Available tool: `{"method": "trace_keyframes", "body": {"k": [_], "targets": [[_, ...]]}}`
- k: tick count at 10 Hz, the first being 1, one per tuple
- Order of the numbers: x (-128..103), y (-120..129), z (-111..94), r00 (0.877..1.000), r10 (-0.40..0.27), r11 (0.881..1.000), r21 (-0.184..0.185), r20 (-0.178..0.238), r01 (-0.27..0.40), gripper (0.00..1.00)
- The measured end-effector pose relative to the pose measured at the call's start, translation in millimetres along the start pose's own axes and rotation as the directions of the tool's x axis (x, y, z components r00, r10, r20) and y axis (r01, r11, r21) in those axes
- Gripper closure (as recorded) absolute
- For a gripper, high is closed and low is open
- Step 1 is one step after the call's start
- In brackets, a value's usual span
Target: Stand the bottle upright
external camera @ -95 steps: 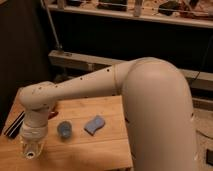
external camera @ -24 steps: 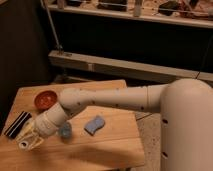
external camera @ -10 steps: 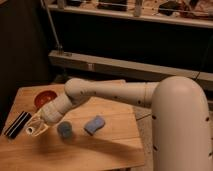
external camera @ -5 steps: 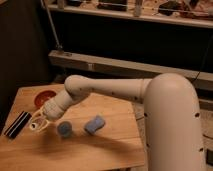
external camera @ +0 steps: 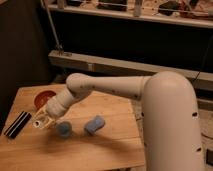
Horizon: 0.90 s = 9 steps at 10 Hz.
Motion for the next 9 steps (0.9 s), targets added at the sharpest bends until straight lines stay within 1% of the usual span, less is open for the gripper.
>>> {"method": "trace_keyframes", "body": {"k": [3, 5, 6, 8, 9], "targets": [[3.9, 20.1, -4.1, 1.0, -0.001, 0.999, -0.036, 0.013, 0.002, 0.92], [6.7, 29.5, -4.9, 1.0, -0.003, 0.999, -0.052, 0.014, 0.004, 0.92], [7.0, 31.9, -6.5, 1.0, -0.006, 0.998, -0.067, 0.009, 0.006, 0.92], [7.5, 35.9, -12.5, 1.0, -0.025, 0.993, -0.111, 0.002, 0.025, 0.92], [7.2, 36.3, -15.3, 0.999, -0.032, 0.991, -0.127, 0.002, 0.032, 0.92]]}}
